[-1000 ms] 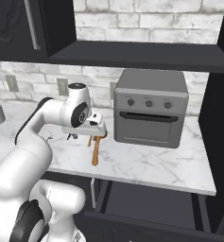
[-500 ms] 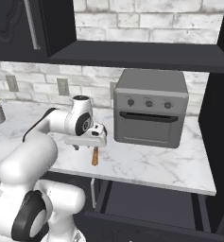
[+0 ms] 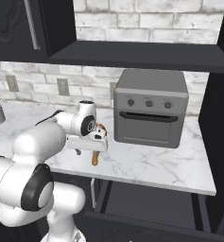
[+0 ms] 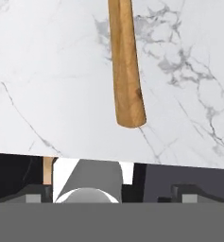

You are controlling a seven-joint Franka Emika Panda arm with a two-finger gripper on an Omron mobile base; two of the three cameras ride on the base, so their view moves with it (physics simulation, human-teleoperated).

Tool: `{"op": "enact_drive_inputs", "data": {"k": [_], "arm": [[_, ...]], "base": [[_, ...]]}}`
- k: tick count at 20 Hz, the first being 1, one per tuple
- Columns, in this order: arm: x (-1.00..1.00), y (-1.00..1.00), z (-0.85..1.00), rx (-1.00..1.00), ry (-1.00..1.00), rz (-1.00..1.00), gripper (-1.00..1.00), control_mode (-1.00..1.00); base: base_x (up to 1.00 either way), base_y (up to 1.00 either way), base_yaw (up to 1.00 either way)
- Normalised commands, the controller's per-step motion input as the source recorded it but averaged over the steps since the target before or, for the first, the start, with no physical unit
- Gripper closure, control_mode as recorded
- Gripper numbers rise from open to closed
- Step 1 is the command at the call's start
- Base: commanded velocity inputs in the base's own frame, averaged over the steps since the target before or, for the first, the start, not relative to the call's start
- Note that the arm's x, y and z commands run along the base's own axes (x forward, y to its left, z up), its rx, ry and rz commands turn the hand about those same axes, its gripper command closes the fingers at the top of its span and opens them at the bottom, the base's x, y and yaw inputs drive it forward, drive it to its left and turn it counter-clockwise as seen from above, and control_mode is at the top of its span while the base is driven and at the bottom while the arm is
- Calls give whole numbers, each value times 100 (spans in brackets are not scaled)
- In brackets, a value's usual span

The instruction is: Organize the utensils by type. Pick up the wooden spoons from the counter and place them in the open cabinet. Then pick up the metallic utensils from the counter and place them in the open drawer.

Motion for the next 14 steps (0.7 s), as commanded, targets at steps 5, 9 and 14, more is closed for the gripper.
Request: {"op": "enact_drive_inputs", "data": {"k": [5,9,14], "arm": [[26,0,-24,10,0,0,-100,-100],[24,0,-25,11,0,0,-100,-100],[31,7,-20,6,-6,0,-100,-100]], "base": [[0,0,0],[0,0,0],[0,0,0]]}}
